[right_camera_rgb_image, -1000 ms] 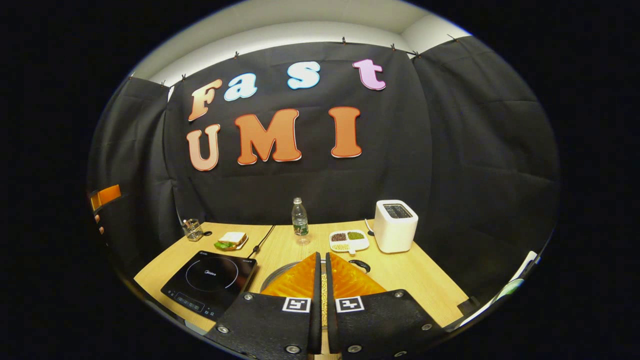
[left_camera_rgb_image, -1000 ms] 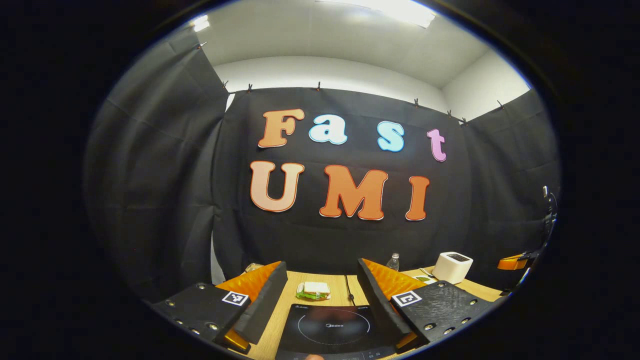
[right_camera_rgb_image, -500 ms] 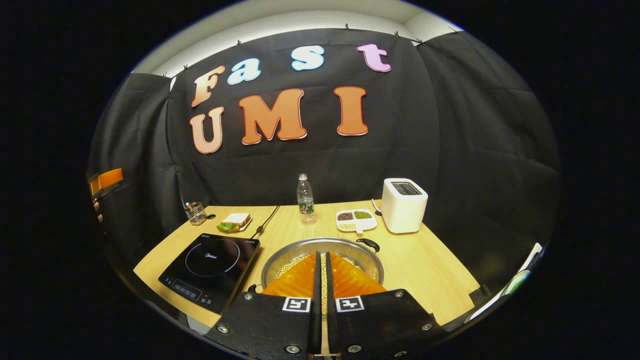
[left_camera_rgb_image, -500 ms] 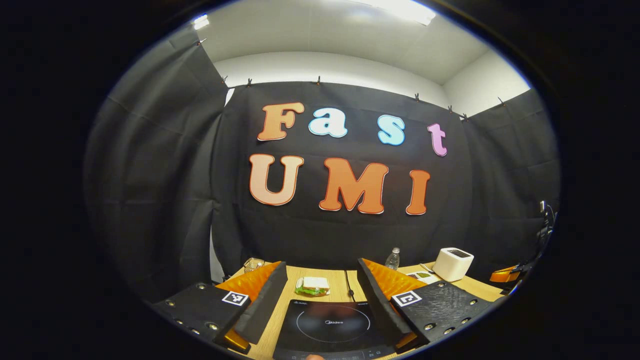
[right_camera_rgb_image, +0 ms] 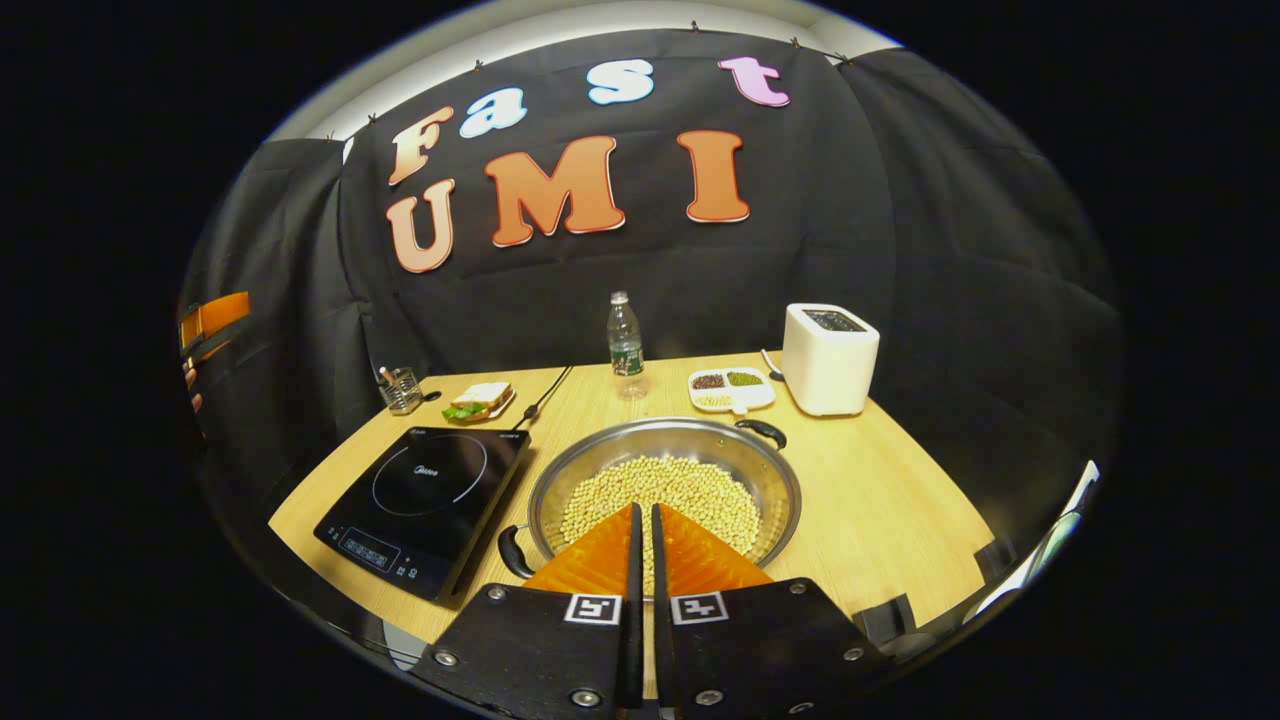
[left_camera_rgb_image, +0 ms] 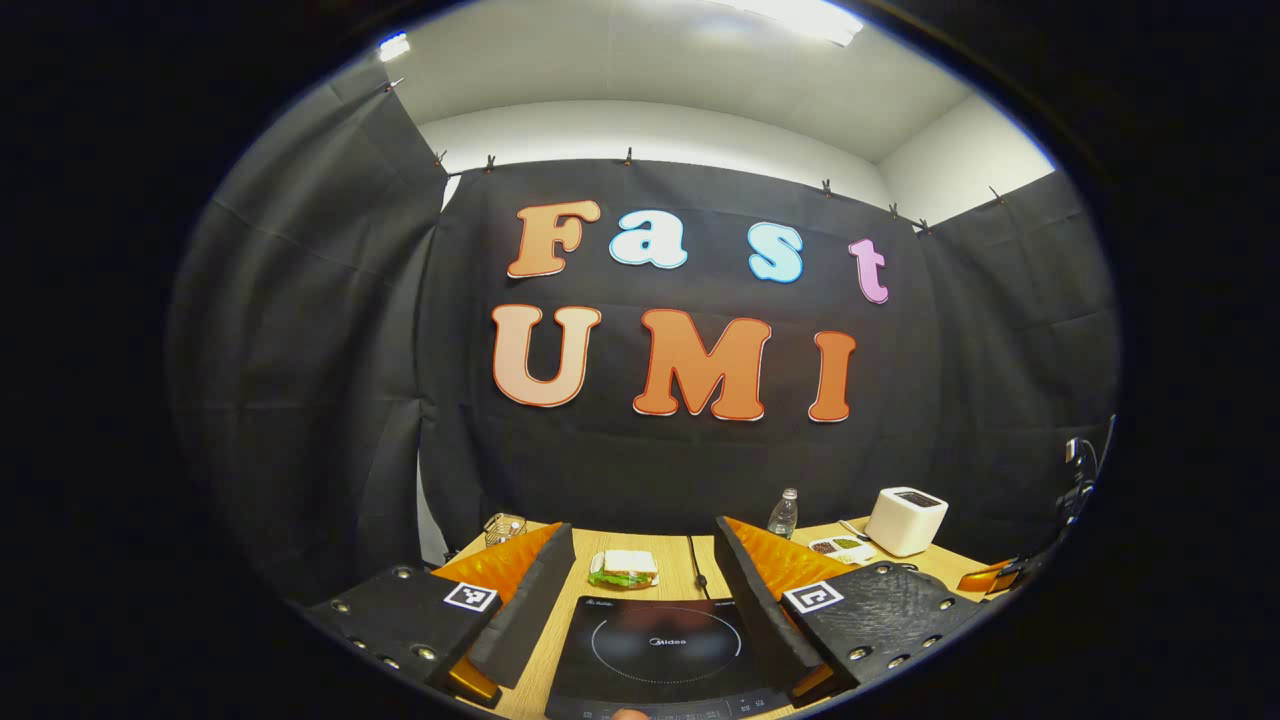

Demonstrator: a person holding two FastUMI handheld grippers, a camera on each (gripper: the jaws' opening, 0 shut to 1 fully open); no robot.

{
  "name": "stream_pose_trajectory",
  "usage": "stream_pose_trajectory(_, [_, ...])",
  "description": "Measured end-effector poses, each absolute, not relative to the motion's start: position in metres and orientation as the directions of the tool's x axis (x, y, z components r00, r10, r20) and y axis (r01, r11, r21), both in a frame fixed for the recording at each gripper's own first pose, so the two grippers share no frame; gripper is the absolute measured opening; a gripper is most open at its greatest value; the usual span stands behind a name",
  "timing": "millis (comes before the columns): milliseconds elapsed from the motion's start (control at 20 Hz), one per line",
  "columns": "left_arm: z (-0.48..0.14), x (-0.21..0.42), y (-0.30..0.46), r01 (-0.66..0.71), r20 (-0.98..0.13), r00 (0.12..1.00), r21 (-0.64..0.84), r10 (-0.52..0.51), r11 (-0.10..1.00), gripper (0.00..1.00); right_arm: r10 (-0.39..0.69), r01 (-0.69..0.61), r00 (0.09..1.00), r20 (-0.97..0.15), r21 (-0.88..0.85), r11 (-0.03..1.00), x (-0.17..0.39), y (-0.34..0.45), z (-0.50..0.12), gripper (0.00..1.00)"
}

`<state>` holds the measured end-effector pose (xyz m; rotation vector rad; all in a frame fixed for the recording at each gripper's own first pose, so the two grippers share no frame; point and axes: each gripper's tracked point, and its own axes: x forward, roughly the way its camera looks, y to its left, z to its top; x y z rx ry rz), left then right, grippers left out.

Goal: First push the handle of the pot to place it horizontally, then grasp the pot with both hands and set it on the induction cooktop.

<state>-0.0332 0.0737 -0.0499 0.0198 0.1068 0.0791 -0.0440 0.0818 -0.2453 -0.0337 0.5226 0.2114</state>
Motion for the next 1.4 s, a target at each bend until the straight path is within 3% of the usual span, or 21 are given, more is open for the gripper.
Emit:
stream_pose_trajectory(750, [-0.064,-0.032,0.084,-0.075,-0.135,0.988,0.014,0.076,0.997,0.88,0.28,-0.307,0.723,-0.632,0.068,0.949,-0.099,0.128,-0.325,0.04])
stream_pose_trajectory(1400, [-0.081,-0.021,0.092,-0.077,-0.177,0.981,0.022,0.08,0.997,0.89,0.266,-0.3,0.689,-0.674,0.069,0.951,-0.08,0.161,-0.363,0.02])
